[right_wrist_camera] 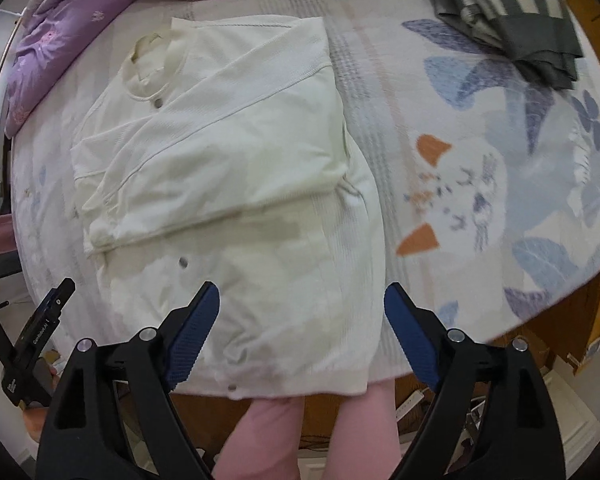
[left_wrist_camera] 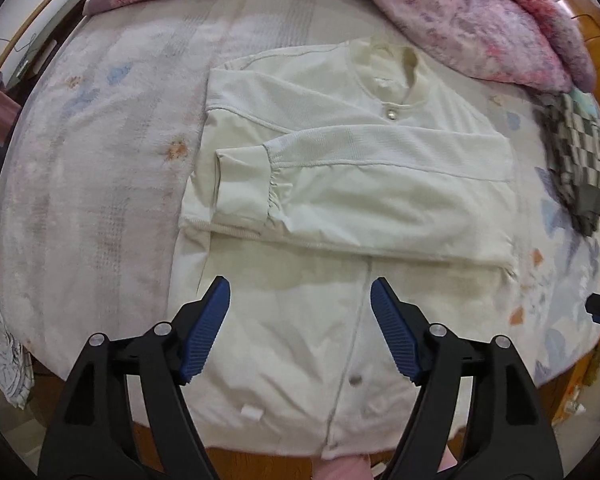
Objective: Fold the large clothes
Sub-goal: 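Open both tools and lift them back above the folded jacket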
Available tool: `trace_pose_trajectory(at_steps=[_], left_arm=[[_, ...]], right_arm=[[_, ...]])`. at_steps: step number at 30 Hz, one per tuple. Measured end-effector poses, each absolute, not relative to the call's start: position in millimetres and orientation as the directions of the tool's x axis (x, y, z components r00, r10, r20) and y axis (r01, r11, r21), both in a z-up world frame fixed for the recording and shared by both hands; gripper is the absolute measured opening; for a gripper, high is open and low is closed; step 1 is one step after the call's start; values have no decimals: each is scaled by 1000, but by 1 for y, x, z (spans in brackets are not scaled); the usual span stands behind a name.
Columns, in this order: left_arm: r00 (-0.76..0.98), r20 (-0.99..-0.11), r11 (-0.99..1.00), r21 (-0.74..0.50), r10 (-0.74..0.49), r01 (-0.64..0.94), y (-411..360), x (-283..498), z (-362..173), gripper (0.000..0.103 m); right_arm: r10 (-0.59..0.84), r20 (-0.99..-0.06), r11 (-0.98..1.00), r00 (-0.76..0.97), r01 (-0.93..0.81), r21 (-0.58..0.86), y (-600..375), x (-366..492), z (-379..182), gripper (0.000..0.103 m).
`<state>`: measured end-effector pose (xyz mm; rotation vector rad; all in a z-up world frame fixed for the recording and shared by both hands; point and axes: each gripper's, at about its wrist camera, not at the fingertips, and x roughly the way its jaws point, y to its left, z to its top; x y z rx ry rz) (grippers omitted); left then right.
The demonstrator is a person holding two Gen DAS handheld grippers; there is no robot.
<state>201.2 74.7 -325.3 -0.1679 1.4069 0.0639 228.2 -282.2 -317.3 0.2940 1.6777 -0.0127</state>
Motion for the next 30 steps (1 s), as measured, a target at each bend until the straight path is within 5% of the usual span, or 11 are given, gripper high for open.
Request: trace_pose_trajectory(at_steps=[10,18,30], left_arm=[[235,-968,990,-114,-91,-86,63,141,-240,92],[296,-945,982,-168,-136,-85,36,110,-198,92],[275,-961,988,-5,37,-152,-6,110,-173,92]], right_arm=[[289,-957,927,-5,251,279,-276,171,-244,92],[342,-935,915,91,196,354,-281,145,-207,94],[371,-921,919,119,97,383,-289,134,-197,95]])
